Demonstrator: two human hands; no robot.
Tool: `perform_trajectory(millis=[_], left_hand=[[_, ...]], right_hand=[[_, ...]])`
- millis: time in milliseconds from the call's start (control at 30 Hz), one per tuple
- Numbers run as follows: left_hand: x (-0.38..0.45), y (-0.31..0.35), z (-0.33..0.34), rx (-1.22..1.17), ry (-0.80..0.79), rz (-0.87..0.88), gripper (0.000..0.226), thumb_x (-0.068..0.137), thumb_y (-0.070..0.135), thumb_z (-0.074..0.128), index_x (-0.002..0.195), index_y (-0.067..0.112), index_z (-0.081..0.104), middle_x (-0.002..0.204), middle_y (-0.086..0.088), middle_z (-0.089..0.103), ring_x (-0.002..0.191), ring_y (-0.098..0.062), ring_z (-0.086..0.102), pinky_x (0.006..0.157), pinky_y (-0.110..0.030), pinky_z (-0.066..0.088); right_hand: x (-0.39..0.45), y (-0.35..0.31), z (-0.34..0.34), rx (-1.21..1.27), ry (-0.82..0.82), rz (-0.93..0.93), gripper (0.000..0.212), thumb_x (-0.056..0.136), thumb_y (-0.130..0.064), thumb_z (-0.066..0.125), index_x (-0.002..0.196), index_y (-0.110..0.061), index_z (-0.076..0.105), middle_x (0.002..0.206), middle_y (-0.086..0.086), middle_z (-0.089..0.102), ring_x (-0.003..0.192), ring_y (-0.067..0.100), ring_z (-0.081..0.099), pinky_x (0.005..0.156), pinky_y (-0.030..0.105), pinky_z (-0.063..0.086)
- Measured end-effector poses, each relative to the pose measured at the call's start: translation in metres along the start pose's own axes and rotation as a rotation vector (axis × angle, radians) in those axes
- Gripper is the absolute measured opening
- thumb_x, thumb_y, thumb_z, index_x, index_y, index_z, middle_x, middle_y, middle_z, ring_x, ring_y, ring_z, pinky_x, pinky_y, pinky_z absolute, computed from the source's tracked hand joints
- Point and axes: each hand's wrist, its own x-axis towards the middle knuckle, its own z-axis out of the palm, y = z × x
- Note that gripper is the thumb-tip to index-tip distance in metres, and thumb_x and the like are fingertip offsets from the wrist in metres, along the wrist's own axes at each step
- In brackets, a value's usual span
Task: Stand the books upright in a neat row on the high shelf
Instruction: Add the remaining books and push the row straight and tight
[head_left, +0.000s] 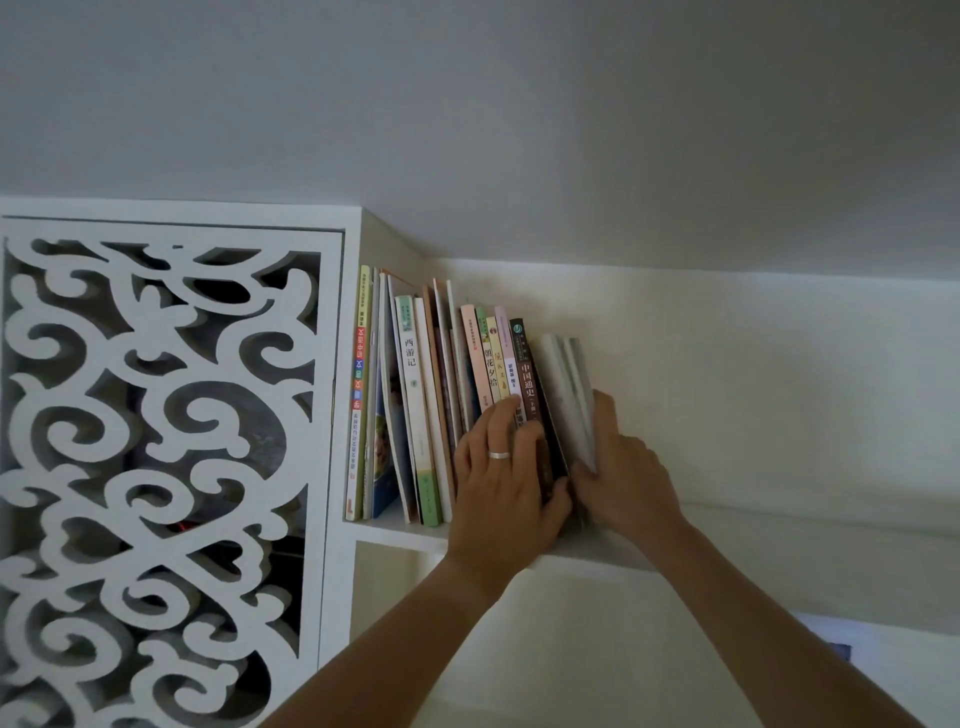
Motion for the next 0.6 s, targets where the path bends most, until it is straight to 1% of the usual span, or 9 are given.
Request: perform_trajectory(millis=[100,133,267,333,367,433,500,533,600], left_hand=[[-0.003,-0.002,-0.001,-0.077,-0.001,0.037,0.053,0.087,0.042,0.063,0.131,0.014,0.056,0.153,-0.015,0.039,0.145,-0.032,0.035,0.120,-0.046,0.029],[-0.003,-0.002,-0.002,-0.088,-0.017,0.066,0.057,0.084,0.040,0.065,0.134,0.013,0.055,0.154,-0.015,0.038,0.147,-0.032,0.033,0.121,-0.046,0.027],[-0.002,-0.004,-0.006,-0.086,-0.134,0.243,0.081,0.078,0.049,0.068,0.147,0.011,0.050,0.155,-0.011,0.041,0.152,-0.025,0.027,0.126,-0.045,0.018],[-0.002,-0.005,-0.008,-0.147,-0.136,0.268,0.087,0.080,0.057,0.068,0.149,0.009,0.048,0.153,-0.009,0.044,0.151,-0.023,0.030,0.127,-0.042,0.016],[-0.002,-0.005,-0.009,-0.184,-0.128,0.266,0.089,0.080,0.060,0.070,0.149,0.007,0.047,0.152,-0.009,0.044,0.150,-0.022,0.030,0.127,-0.042,0.017],[-0.002,-0.004,-0.013,-0.217,-0.134,0.258,0.099,0.079,0.068,0.070,0.150,0.005,0.044,0.154,-0.010,0.042,0.151,-0.022,0.028,0.127,-0.042,0.019],[-0.001,-0.003,-0.018,-0.215,-0.163,0.262,0.112,0.075,0.077,0.069,0.154,0.005,0.038,0.159,-0.010,0.034,0.154,-0.021,0.022,0.127,-0.044,0.018],[0.000,-0.003,-0.020,-0.224,-0.179,0.270,0.118,0.072,0.079,0.071,0.156,0.005,0.034,0.161,-0.010,0.031,0.155,-0.020,0.019,0.127,-0.045,0.017],[0.001,-0.003,-0.024,-0.239,-0.211,0.285,0.128,0.065,0.081,0.074,0.158,0.006,0.028,0.163,-0.009,0.026,0.156,-0.019,0.014,0.128,-0.045,0.014]], right_hand=[[0.005,-0.009,-0.021,0.186,0.125,0.109,0.053,0.092,-0.030,0.058,0.135,-0.032,0.028,0.095,0.007,0.064,0.074,0.029,0.063,0.066,0.040,0.057],[0.008,-0.014,-0.032,0.264,0.125,0.161,0.045,0.092,-0.030,0.058,0.130,-0.033,0.033,0.092,0.004,0.062,0.074,0.027,0.063,0.064,0.037,0.055],[0.027,-0.036,-0.082,0.406,-0.065,0.275,0.012,0.095,-0.027,0.055,0.105,-0.020,0.056,0.087,0.000,0.060,0.073,0.018,0.058,0.058,0.028,0.043],[0.035,-0.044,-0.095,0.503,-0.172,0.330,0.014,0.095,-0.022,0.056,0.088,-0.012,0.064,0.072,0.007,0.066,0.057,0.020,0.063,0.047,0.024,0.045],[0.034,-0.048,-0.099,0.563,-0.242,0.361,0.019,0.096,-0.023,0.058,0.087,-0.010,0.066,0.066,0.009,0.068,0.050,0.020,0.065,0.043,0.023,0.047],[0.035,-0.047,-0.099,0.747,-0.382,0.424,0.040,0.098,-0.047,0.059,0.101,-0.008,0.069,0.073,0.011,0.071,0.053,0.021,0.068,0.047,0.025,0.053],[0.033,-0.037,-0.090,0.922,-0.503,0.449,0.063,0.094,-0.068,0.050,0.115,-0.010,0.066,0.082,0.015,0.067,0.062,0.025,0.067,0.056,0.032,0.058],[0.032,-0.028,-0.083,0.966,-0.531,0.448,0.064,0.096,-0.067,0.046,0.118,-0.011,0.065,0.080,0.016,0.065,0.063,0.027,0.066,0.059,0.034,0.058],[0.027,-0.011,-0.067,1.045,-0.526,0.459,0.048,0.103,-0.051,0.046,0.122,-0.011,0.064,0.075,0.014,0.064,0.063,0.027,0.063,0.063,0.036,0.055]])
